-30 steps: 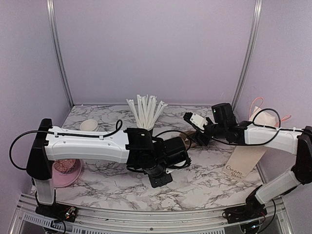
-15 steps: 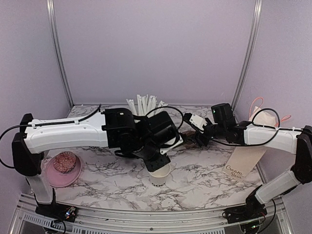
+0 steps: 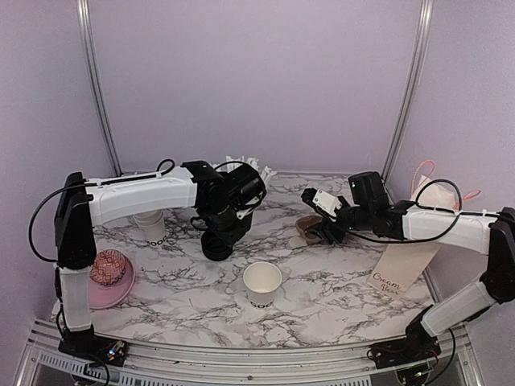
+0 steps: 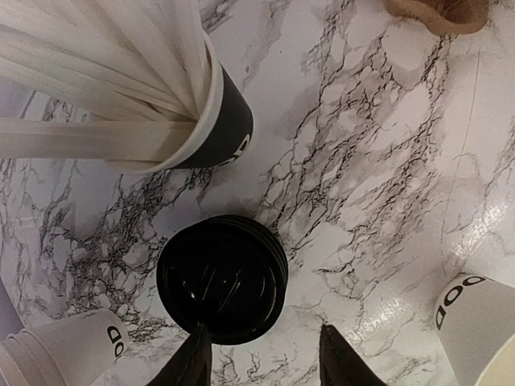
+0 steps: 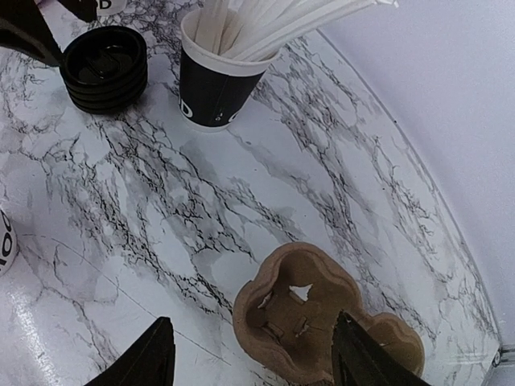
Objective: Pack the takeout coffee
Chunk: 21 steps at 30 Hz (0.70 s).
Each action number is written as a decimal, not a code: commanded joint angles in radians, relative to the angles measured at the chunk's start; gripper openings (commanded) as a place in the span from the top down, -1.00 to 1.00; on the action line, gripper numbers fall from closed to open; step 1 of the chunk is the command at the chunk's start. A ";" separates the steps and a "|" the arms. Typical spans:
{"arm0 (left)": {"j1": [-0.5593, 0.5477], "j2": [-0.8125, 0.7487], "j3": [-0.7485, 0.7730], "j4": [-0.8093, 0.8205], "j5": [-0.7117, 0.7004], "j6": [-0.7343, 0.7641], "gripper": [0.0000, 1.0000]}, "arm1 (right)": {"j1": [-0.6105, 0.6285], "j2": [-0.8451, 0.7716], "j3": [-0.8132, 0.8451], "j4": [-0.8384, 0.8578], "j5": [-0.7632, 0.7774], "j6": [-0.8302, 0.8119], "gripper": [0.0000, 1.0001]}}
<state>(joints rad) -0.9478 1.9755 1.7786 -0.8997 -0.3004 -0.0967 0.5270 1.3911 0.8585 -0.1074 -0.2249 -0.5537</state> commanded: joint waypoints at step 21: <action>0.045 0.191 0.047 -0.032 -0.007 -0.026 0.34 | -0.006 -0.017 -0.009 -0.001 -0.008 -0.021 -0.28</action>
<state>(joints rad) -0.9138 2.1506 1.8065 -0.9077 -0.3302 -0.1204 0.5270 1.3830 0.8497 -0.1081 -0.2264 -0.5697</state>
